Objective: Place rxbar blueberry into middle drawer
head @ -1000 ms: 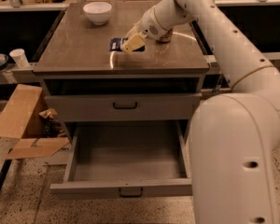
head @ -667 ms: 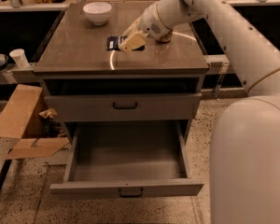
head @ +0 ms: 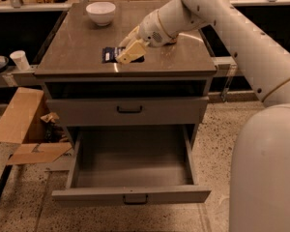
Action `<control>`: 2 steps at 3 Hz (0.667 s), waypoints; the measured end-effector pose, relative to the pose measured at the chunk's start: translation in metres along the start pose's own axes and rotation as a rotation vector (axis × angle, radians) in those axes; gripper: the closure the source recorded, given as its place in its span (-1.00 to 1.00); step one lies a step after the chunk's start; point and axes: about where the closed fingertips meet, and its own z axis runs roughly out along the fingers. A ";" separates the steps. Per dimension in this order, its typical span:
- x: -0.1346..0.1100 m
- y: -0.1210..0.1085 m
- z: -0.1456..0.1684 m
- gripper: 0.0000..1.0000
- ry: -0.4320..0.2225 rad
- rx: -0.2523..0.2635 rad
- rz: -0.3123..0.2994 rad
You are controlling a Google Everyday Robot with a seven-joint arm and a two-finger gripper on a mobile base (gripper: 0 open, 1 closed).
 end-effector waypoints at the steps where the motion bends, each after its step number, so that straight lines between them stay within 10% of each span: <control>1: 0.019 0.018 0.021 1.00 0.032 -0.040 0.029; 2: 0.029 0.048 0.020 1.00 0.031 -0.015 0.072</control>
Offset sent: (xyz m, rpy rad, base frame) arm -0.1151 0.0019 -0.1205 -0.0547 0.1893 -0.0923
